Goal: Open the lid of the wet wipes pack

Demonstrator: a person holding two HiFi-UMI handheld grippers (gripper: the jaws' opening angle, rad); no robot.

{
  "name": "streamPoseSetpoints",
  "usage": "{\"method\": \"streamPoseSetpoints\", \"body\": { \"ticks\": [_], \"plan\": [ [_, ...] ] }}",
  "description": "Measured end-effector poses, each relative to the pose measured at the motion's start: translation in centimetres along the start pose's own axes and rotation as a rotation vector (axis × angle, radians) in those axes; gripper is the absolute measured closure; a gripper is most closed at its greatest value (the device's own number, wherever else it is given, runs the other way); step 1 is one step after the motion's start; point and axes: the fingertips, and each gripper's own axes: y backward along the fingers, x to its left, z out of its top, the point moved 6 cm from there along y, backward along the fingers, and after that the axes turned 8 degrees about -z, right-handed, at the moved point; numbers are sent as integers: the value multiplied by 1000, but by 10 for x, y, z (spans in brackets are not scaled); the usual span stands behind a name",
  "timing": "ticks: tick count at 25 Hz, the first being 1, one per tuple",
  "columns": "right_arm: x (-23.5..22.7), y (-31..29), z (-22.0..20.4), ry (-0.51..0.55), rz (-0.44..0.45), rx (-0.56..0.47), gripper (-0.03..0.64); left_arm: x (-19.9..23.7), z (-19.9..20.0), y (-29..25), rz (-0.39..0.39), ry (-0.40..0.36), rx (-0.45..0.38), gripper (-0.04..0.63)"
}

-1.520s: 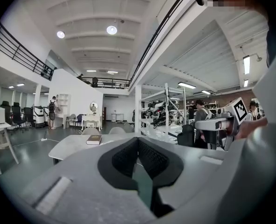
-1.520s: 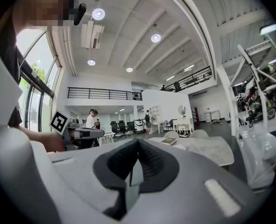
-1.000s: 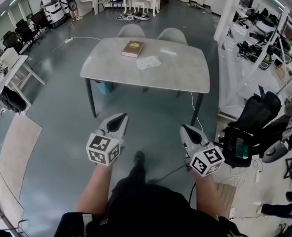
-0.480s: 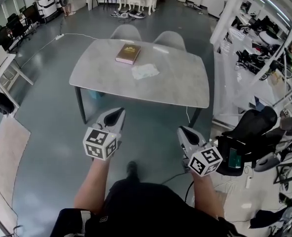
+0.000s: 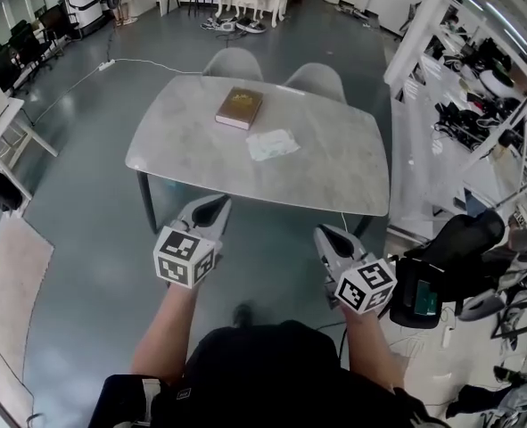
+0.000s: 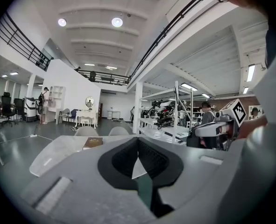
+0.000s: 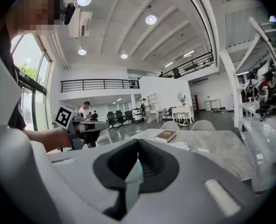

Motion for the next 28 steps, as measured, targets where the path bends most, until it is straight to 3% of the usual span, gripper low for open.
{"method": "streamPoseSetpoints", "body": {
  "ticks": [7, 15, 28],
  "plan": [
    [-10, -32, -4, -18, 14, 35, 615, 22, -2, -19, -17, 4, 29, 584],
    [-53, -91, 1, -39, 62, 50, 615, 50, -2, -71, -7, 10, 53, 584],
    [-205, -218, 28, -69, 151, 110, 615, 103, 25, -251, 16, 0, 134, 584]
  ]
}}
